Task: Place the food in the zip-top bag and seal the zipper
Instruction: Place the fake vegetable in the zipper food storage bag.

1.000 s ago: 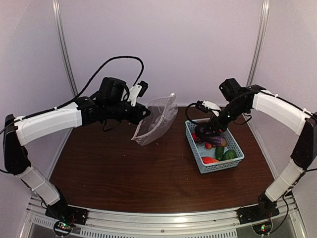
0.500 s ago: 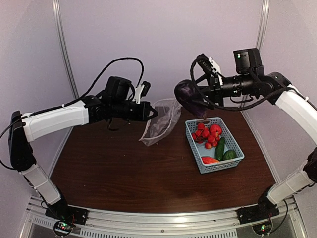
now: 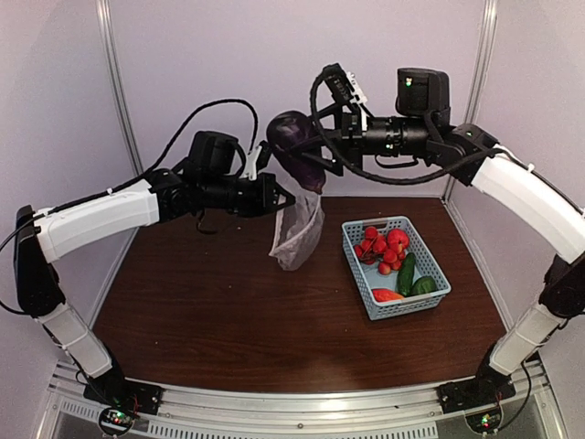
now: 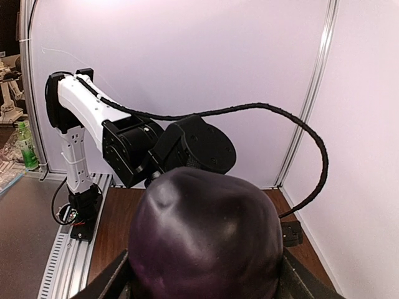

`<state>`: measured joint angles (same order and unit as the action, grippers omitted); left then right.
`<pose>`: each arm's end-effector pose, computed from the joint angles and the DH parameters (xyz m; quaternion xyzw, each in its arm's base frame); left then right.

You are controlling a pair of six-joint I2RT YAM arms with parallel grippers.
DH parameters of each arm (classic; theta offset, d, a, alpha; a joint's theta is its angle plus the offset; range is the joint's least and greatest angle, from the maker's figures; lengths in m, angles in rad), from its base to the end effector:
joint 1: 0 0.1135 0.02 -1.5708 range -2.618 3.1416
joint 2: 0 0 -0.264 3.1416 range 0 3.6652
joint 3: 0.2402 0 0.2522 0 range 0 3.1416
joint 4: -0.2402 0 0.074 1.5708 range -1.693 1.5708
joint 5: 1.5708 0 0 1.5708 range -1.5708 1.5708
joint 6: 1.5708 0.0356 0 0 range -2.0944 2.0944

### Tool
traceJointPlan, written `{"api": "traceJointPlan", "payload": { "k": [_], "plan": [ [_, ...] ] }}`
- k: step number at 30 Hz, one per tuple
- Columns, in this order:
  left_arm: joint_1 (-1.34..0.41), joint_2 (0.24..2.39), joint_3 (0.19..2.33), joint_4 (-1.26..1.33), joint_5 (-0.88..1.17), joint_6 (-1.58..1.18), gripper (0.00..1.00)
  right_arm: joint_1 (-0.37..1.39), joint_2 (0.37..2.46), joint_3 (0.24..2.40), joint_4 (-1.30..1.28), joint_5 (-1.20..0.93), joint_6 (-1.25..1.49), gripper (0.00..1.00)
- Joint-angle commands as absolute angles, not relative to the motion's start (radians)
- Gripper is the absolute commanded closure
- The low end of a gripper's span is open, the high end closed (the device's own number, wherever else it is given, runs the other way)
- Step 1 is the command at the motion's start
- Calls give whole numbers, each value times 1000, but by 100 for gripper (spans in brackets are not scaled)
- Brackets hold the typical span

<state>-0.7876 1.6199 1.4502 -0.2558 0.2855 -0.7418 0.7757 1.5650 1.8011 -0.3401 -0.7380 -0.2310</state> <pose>0.2632 -0.2785 0.3503 0.0961 0.8299 -0.4576 0.3042 0.2277 0.2568 0.4827 -0.5457 0.4905 0.4260 0.5293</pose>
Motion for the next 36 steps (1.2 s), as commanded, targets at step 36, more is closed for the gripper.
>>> {"api": "traceJointPlan", "payload": {
  "k": [36],
  "plan": [
    [-799, 1362, 1307, -171, 249, -839, 100, 834, 1584, 1565, -215, -451, -341, 92]
  ]
}}
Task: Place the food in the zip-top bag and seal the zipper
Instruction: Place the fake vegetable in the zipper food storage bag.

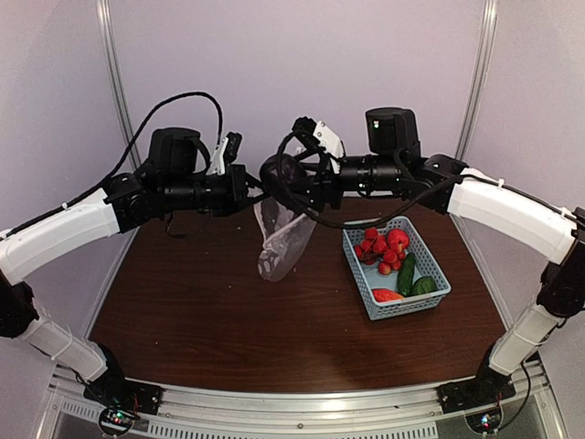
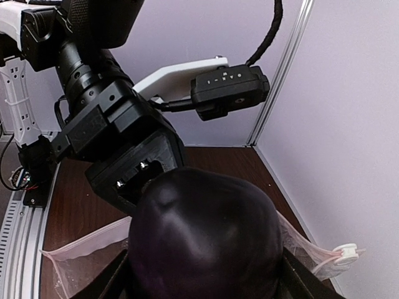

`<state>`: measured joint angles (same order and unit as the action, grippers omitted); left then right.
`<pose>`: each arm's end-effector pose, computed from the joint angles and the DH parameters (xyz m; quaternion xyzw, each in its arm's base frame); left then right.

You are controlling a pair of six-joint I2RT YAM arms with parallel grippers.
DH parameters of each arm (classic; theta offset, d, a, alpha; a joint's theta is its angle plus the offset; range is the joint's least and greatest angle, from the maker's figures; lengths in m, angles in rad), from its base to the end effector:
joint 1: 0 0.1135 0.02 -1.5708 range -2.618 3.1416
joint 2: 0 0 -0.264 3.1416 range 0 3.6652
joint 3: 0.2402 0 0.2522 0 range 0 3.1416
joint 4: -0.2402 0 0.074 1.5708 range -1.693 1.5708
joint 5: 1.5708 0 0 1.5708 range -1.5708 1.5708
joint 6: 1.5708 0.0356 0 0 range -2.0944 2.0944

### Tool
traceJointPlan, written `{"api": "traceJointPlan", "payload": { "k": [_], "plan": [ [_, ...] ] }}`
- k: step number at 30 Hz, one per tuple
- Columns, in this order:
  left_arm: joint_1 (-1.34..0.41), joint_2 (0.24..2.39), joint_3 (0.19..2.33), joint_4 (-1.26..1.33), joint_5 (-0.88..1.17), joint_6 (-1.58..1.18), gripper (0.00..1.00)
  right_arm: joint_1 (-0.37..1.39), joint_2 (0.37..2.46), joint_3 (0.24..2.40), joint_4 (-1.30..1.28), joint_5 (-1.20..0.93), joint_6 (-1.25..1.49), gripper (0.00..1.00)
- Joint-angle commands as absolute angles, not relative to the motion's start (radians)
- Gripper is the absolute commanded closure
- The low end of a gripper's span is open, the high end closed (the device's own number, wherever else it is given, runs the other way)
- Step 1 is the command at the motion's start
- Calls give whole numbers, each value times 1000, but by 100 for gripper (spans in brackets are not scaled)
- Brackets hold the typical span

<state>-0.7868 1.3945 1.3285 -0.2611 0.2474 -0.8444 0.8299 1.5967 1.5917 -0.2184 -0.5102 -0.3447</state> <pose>0.2232 -0.2362 0.3823 0.0486 0.8083 -0.4897 0.3232 0.2400 0.2881 0.4129 -0.5501 0.5423 0.3365 0.5386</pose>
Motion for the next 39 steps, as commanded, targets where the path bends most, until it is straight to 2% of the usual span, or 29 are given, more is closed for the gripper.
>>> {"api": "traceJointPlan", "payload": {
  "k": [1, 6, 9, 16, 20, 25, 32, 36, 39],
  "plan": [
    [-799, 1357, 1302, -171, 237, -837, 100, 835, 1586, 1565, -216, -451, -335, 92],
    [-799, 1321, 1300, -227, 99, -816, 100, 835, 1586, 1557, -221, -426, -330, 90],
    [-798, 1313, 1305, -235, 61, -793, 100, 836, 1590, 1554, -226, -400, -319, 83],
    [-804, 1366, 1311, -213, 122, -763, 100, 854, 1636, 1621, -307, -397, -299, 26],
    [-805, 1378, 1305, -240, 77, -740, 100, 854, 1662, 1730, -399, -419, -262, 2],
    [-805, 1396, 1299, -275, 23, -704, 100, 853, 1619, 1743, -391, -418, -210, 0],
    [-805, 1411, 1329, -344, -102, -599, 100, 829, 1529, 1638, -426, -263, -210, 0],
    [-791, 1495, 1461, -519, -321, -406, 100, 685, 1460, 1550, -469, -322, -187, 2],
    [-787, 1593, 1563, -584, -200, -298, 100, 531, 1425, 1488, -524, -386, -200, 7]
  ]
}}
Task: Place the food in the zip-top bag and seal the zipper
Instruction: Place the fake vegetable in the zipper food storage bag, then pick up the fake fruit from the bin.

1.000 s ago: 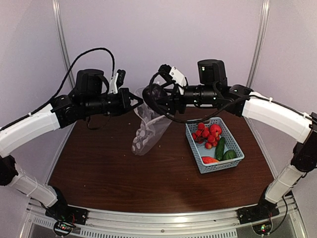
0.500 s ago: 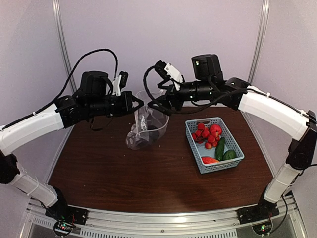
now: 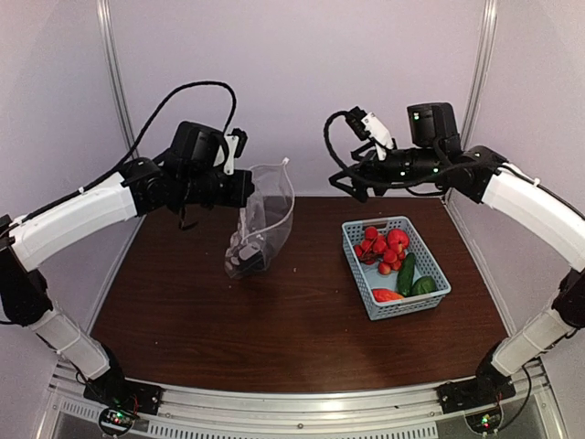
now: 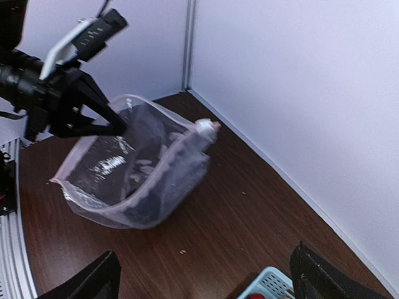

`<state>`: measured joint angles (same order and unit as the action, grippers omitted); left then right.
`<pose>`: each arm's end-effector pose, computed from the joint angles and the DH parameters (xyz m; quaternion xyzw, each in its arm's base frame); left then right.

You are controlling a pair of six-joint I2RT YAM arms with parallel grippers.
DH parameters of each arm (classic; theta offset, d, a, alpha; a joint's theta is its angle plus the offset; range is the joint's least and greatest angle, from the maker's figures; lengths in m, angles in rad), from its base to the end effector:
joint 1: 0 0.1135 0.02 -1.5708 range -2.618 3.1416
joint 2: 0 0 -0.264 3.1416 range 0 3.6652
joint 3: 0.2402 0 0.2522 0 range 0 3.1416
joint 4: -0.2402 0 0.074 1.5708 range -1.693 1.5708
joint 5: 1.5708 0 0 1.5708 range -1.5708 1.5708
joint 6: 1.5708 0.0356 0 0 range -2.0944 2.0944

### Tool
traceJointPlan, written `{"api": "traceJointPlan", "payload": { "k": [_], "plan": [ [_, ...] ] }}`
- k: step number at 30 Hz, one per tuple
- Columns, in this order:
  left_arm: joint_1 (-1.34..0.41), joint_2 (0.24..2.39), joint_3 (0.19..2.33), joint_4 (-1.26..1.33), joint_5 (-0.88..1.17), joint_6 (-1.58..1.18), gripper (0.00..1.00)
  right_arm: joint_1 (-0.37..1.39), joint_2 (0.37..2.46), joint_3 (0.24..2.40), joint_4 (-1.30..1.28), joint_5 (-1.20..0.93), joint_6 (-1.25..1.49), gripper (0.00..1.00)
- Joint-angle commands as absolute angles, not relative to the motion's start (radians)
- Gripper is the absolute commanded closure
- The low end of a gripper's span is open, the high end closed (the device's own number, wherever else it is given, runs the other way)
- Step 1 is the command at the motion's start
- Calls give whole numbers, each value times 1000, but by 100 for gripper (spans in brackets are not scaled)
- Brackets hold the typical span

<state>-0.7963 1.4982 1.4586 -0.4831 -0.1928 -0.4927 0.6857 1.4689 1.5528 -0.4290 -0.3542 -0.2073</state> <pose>0.2443 -0.2400 0.3727 0.0827 0.8592 -0.2326 0.4482 0.2501 0.2206 0.4201 -0.4391 0.6825 0.2742 0.5159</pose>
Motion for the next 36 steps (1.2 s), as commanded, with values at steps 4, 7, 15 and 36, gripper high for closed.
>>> {"api": "traceJointPlan", "payload": {
  "k": [4, 7, 15, 36],
  "plan": [
    [-787, 1632, 1529, -508, -60, -273, 100, 410, 1382, 1392, -666, -359, -347, 11],
    [-787, 1636, 1492, -446, 15, -269, 100, 376, 1371, 1302, -751, -282, -420, 17],
    [-787, 1613, 1451, -413, 281, -265, 100, 338, 1428, 1258, -980, -150, -672, 35],
    [-783, 1537, 1302, -312, 261, -304, 100, 429, 1707, 1259, -1003, -404, -788, 37]
  ]
}}
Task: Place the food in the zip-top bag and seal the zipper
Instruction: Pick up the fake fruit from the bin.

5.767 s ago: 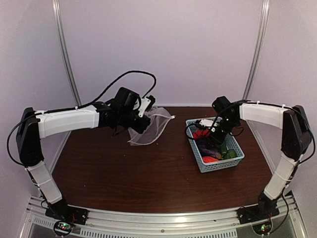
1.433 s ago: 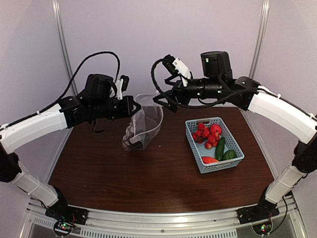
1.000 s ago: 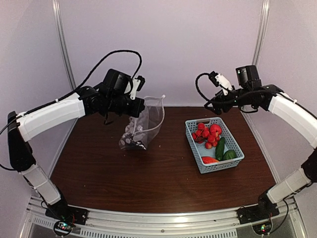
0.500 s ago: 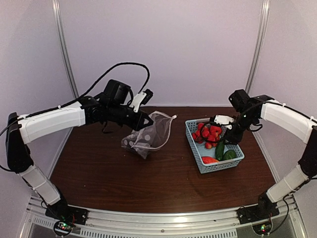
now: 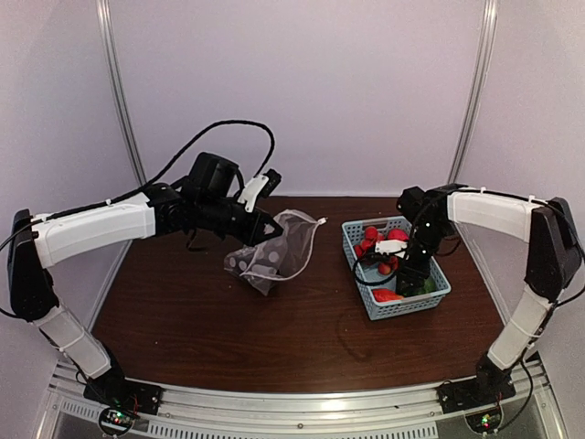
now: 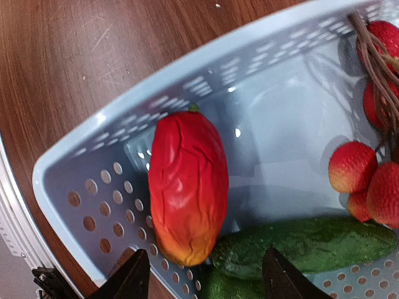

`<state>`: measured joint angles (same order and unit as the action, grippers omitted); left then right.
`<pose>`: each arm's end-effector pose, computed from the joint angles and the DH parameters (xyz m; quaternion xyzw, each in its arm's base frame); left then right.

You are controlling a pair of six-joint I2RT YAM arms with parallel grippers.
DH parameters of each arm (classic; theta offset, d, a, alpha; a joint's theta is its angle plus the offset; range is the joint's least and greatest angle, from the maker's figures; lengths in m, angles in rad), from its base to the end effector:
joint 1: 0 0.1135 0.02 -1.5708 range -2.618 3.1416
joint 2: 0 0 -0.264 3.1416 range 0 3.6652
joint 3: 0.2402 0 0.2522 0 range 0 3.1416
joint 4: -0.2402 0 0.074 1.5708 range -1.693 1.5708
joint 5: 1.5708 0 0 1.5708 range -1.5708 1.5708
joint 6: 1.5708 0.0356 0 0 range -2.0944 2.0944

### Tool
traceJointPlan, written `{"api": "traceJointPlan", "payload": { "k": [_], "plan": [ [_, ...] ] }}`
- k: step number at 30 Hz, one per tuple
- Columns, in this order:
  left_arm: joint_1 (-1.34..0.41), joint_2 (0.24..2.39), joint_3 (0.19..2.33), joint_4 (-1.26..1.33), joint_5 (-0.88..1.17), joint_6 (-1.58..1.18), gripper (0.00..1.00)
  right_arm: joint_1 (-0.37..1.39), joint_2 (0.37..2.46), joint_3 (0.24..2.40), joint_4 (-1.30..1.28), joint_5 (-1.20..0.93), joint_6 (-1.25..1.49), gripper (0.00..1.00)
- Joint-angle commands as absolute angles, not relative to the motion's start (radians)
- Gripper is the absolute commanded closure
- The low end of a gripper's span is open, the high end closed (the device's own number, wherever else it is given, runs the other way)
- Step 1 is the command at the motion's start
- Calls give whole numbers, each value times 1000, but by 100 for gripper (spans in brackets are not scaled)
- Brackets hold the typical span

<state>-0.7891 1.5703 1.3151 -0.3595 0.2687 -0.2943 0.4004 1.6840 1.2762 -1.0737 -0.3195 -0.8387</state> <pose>0.2473 -0.2625 0.3112 0.2752 0.8380 -0.3370 0.3293 0.2794 0.1304 0.2264 -0.5785 0.7989 0.1455 0.0776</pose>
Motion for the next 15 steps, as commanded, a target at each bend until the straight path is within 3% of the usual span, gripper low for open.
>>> {"api": "traceJointPlan", "payload": {
  "k": [1, 11, 15],
  "plan": [
    [-784, 1534, 1300, -311, 254, -304, 100, 435, 1716, 1256, -983, -410, -778, 36],
    [-766, 1516, 1301, -313, 250, -308, 100, 492, 1807, 1202, -871, -395, -763, 34],
    [-758, 1509, 1293, -306, 236, -313, 100, 491, 1794, 1200, -881, -399, -761, 42]
  ]
}}
